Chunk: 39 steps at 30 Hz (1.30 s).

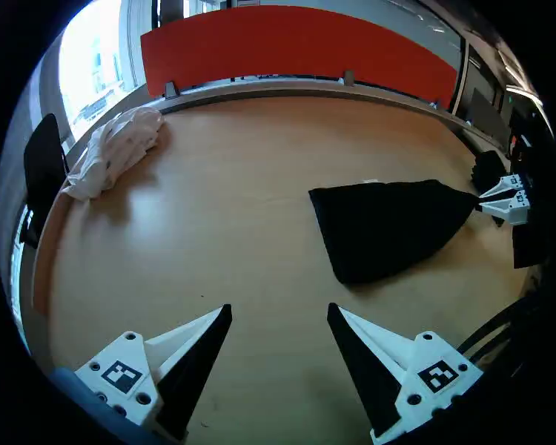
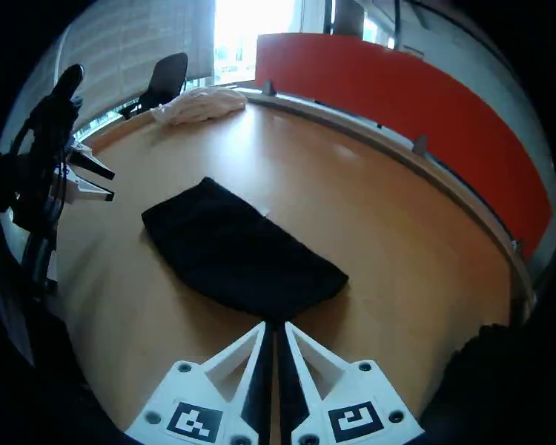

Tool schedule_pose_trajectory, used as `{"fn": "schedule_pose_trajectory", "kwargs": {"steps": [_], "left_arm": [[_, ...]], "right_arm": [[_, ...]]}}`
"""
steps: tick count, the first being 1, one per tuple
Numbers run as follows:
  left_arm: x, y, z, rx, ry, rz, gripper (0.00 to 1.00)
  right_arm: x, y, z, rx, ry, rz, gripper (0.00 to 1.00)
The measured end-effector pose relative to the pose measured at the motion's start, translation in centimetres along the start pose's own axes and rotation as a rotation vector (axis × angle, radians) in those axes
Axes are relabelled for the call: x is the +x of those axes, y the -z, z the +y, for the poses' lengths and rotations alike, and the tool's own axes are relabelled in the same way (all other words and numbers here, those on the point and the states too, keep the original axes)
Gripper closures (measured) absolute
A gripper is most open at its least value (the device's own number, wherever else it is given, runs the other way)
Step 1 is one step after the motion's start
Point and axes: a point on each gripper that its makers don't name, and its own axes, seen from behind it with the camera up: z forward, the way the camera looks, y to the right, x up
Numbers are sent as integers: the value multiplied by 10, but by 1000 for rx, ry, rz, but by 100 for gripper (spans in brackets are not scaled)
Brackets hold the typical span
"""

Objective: Fold towel

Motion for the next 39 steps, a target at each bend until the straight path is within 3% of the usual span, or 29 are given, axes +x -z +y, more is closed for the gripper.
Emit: {"fn": "schedule_pose_trajectory", "kwargs": {"steps": [23, 32, 39], "left_arm": [[14, 3, 3, -5, -5, 25, 4], [14, 4, 2, -2, -5, 27, 4], [14, 4, 2, -1, 3, 28, 4]], "right_arm": [[60, 53, 30, -96, 95, 95, 96], [67, 66, 34, -110, 113, 106, 96], [64, 65, 33, -103, 124, 98, 96]]}}
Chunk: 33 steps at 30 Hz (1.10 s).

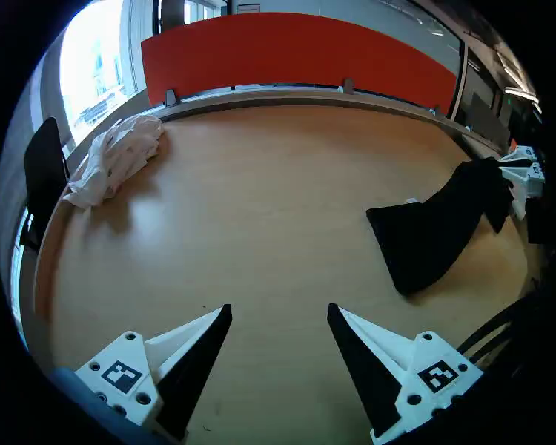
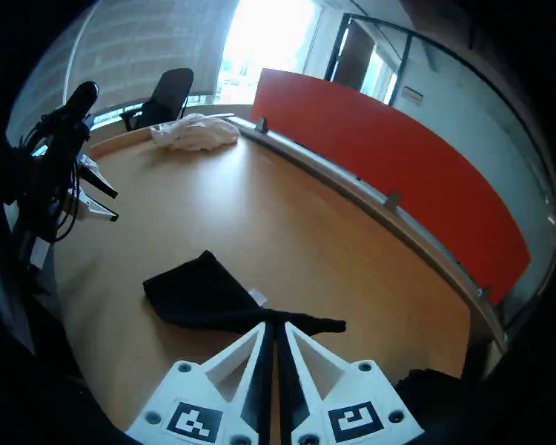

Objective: Fold towel

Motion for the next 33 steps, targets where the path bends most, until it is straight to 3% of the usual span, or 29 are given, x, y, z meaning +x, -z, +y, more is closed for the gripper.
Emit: {"fn": "schedule_pose_trajectory", "kwargs": {"steps": [13, 33], "left_arm": [[4, 6, -2, -3, 22, 13, 4], [5, 15, -11, 1, 54, 26, 4]], "right_arm": [[8, -14, -23, 58, 30, 3, 96], [15, -60, -83, 195, 44, -7, 96]]}}
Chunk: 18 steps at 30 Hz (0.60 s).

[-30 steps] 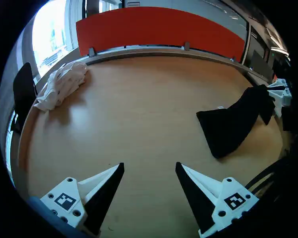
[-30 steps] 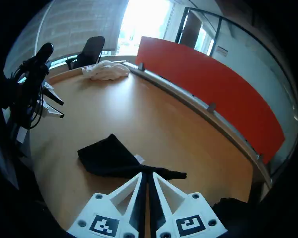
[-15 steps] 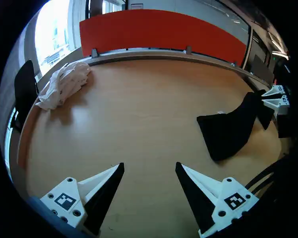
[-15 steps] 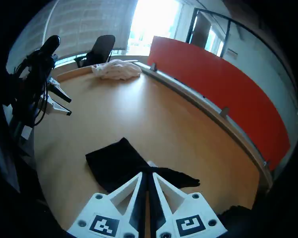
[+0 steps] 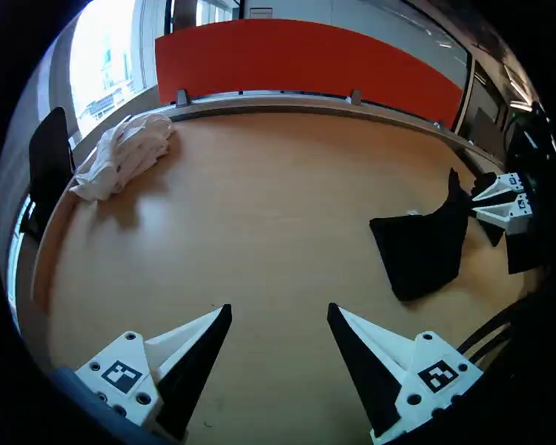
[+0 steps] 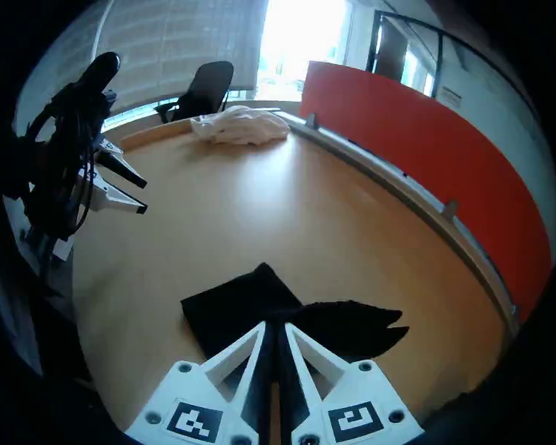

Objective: Fold towel

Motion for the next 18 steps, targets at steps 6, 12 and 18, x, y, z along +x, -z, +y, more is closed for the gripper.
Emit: {"fn": "schedule_pose_trajectory", "kwargs": {"steps": [6, 12, 18], "left_arm": [[0, 4, -8, 12, 13, 3, 4], [-4, 8, -18, 28, 26, 3, 4], [-7, 10, -24, 38, 37, 0, 4]], "right_arm": [[0, -22, -16, 49, 13, -16, 96], [0, -41, -36, 103, 23, -33, 96], [0, -46, -44, 123, 34, -41, 96]]}}
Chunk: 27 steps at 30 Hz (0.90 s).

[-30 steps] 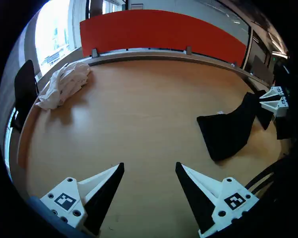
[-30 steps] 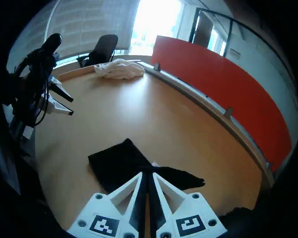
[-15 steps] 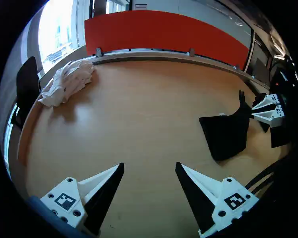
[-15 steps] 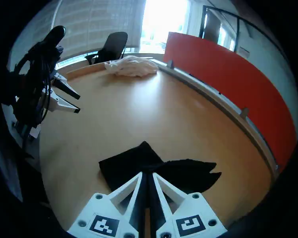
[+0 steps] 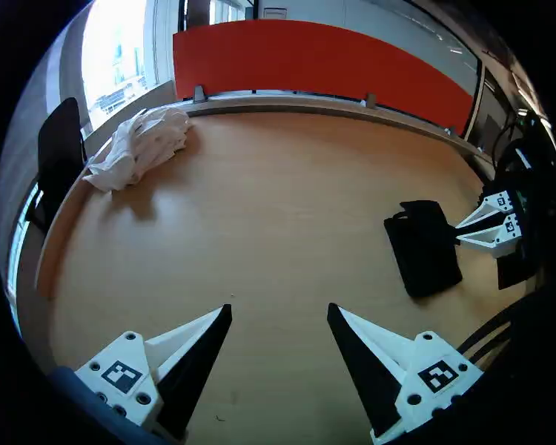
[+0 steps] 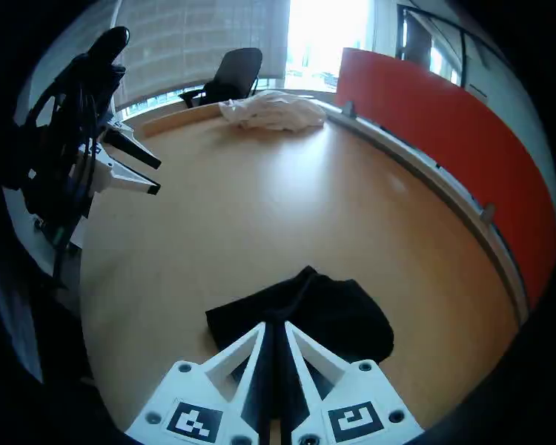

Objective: Fold towel

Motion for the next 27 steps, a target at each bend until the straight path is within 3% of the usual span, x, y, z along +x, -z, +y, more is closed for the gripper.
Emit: {"fn": "schedule_pose_trajectory", "kwargs": {"steps": [27], "left_arm": [[-2, -2, 2, -1, -9, -4, 4]], "right_arm": [[-2, 4, -13, 40, 28, -2, 94]]}}
